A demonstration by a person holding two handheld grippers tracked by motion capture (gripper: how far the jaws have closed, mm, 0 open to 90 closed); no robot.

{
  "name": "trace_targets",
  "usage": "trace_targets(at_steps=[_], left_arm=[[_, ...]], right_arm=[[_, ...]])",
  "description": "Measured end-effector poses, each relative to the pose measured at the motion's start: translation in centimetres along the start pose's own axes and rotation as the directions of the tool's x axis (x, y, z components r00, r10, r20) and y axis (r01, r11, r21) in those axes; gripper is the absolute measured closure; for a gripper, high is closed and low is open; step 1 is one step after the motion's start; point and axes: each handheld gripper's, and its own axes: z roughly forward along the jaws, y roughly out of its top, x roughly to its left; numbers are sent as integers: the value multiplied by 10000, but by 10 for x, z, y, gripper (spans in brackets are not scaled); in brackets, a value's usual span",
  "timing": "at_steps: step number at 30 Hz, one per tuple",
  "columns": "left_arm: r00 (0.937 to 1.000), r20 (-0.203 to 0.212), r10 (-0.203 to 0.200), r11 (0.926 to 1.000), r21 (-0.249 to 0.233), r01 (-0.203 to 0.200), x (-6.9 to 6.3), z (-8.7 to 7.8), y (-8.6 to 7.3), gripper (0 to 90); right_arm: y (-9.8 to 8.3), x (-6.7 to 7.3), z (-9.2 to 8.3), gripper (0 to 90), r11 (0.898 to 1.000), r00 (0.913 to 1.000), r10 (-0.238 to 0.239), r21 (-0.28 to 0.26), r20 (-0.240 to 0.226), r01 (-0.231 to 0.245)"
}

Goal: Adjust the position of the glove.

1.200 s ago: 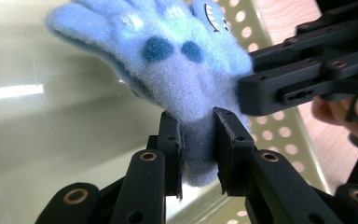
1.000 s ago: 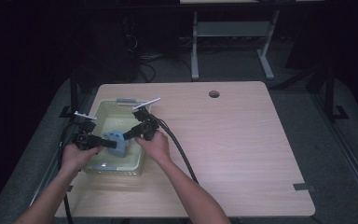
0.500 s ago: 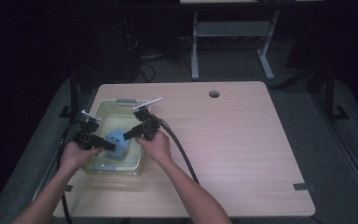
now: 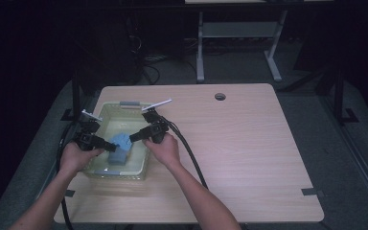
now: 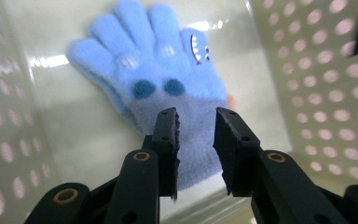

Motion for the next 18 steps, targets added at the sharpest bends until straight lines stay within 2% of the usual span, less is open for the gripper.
trace_targets(at_steps=[8,15,18], left_arm=[[9992,-370,137,9987,490,-119,-4,13,3,706],[9988,-462,133,9980,629,-104,-5,16,4,704],[9976,-652,249,9970,748,-200,-4,20,5,704]], right_arm=[[0,-1,-8,732,9999,9999,57,-127,-135,-59],[0,-1,-11,732,9999,9999,74,-141,-69,-75],[0,-1,-11,732,9999,10000,42,-150,-51,-42]])
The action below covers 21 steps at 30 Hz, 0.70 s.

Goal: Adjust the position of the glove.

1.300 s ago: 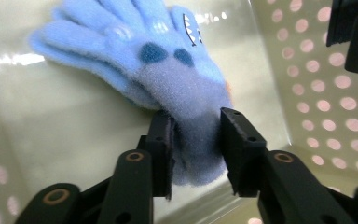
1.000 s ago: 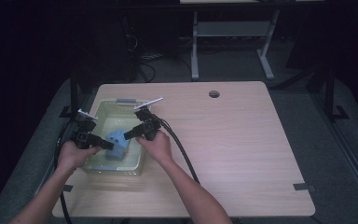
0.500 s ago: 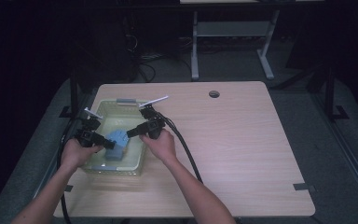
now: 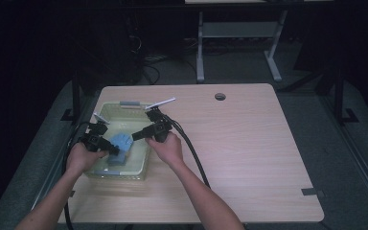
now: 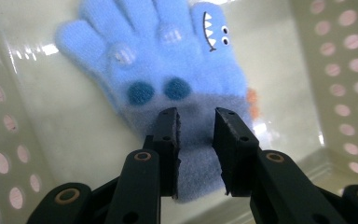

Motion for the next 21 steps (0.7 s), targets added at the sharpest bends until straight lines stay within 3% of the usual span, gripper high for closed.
trace_targets(at_steps=[6,11,14,18,21], left_arm=[[10000,81,-56,10000,48,56,1,2,1,702],[9973,667,-323,9973,-634,365,5,-10,0,688],[9957,833,-411,9956,-810,479,6,-13,0,677],[9941,1050,-283,9896,-1376,427,6,-21,-2,667],[9936,1107,-202,9892,-1423,359,6,-22,-2,647]], right_arm=[[0,0,-2,728,10000,10000,13,-34,-52,-13],[0,1,-5,710,9999,9999,21,-107,-106,-22],[0,0,-8,684,9998,9997,54,-181,-225,-58],[0,0,-12,663,9997,9996,65,-251,-276,-72],[-1,-2,-15,650,9995,9996,63,-312,-286,-72]])
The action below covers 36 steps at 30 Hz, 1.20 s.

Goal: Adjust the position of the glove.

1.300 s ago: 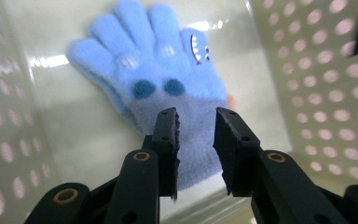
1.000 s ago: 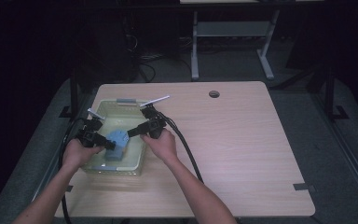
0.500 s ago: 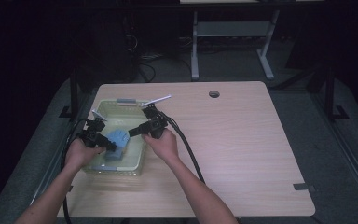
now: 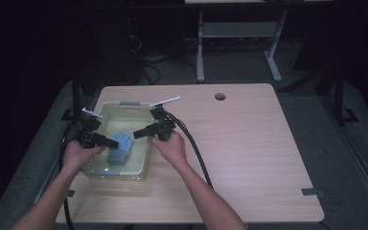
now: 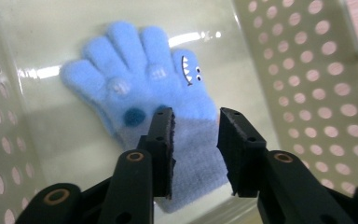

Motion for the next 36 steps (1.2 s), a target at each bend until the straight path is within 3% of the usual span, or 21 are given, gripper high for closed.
trace_targets(at_steps=[11,24,29,36], left_arm=[[9987,467,218,9959,-883,-176,-10,-12,0,543],[9935,782,828,9834,-1679,-687,-37,-18,7,427],[9883,1215,924,9774,-2008,-667,-47,-16,9,404],[9833,1348,1223,9712,-2204,-906,-61,-14,14,379]], right_arm=[[-2,-5,-19,592,9995,10000,30,-321,65,-28],[-6,-15,-51,509,9970,9996,129,-771,263,-108],[-9,-21,-68,491,9949,9992,152,-998,368,-114],[-15,-28,-83,477,9923,9986,259,-1218,471,-200]])
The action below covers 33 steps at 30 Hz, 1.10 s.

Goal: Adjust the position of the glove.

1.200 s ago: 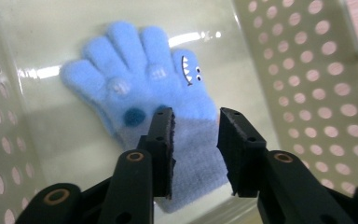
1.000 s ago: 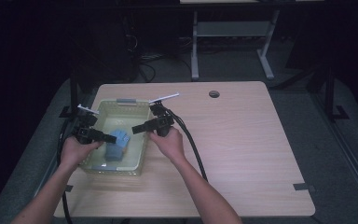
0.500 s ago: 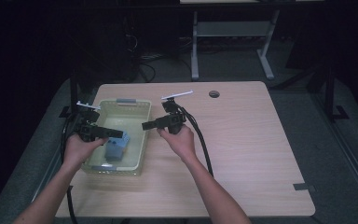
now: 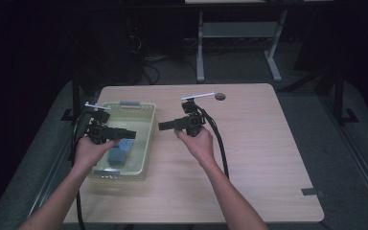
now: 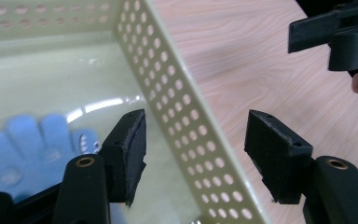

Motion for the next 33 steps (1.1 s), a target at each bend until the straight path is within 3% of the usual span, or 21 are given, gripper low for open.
trace_targets(at_steps=[7,19,33], left_arm=[[9995,216,235,9997,-107,-233,-15,9,3,322],[9967,588,554,9985,-85,-550,-34,22,9,316],[9910,962,932,9956,-107,-926,-53,35,13,309]], right_arm=[[-6,-12,-21,456,9998,9997,142,-130,195,-140],[-16,-28,-54,444,9975,9979,523,-503,379,-504],[-29,-45,-73,419,9927,9943,933,-813,510,-890]])
